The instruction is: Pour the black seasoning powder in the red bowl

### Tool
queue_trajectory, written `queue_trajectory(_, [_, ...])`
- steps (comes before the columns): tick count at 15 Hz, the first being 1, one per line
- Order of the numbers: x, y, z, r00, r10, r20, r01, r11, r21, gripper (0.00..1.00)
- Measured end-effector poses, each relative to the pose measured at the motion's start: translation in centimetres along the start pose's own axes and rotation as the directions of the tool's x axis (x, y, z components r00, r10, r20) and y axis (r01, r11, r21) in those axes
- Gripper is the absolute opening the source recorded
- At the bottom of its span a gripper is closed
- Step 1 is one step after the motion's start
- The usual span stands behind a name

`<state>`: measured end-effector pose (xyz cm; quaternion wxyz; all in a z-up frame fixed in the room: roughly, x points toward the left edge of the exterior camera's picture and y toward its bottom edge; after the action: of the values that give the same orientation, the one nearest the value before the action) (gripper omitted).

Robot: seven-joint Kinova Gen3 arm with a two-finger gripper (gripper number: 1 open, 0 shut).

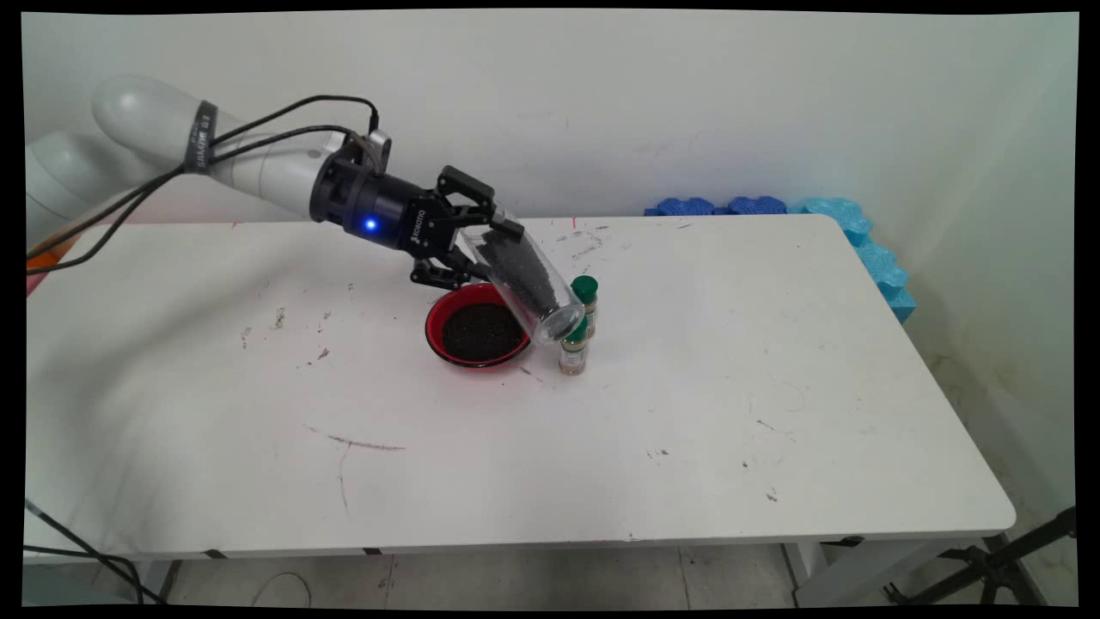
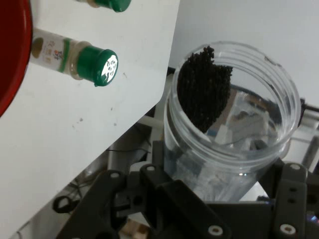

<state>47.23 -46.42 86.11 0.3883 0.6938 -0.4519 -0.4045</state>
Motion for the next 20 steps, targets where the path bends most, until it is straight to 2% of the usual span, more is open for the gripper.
queue_trajectory(2, [-0.5,0.4,-0.5,0.997,0.079,0.01,-0.079,0.997,0.013,0.0])
queue_trajectory(5, [-1.3,1.1,-1.5,0.979,0.202,0.022,-0.203,0.979,0.03,0.0])
queue_trajectory(10, [-3.3,3.0,-3.5,0.921,0.388,0.026,-0.389,0.921,0.036,0.0])
queue_trajectory(13, [-4.7,4.1,-4.7,0.863,0.504,0.025,-0.504,0.862,0.043,0.0])
queue_trajectory(15, [-5.6,4.8,-5.4,0.813,0.581,0.025,-0.582,0.812,0.055,0.0])
queue_trajectory(18, [-6.7,5.6,-6.0,0.75,0.661,0.026,-0.662,0.747,0.065,0.0])
queue_trajectory(20, [-7.4,6.1,-6.3,0.697,0.717,0.03,-0.717,0.694,0.069,0.0])
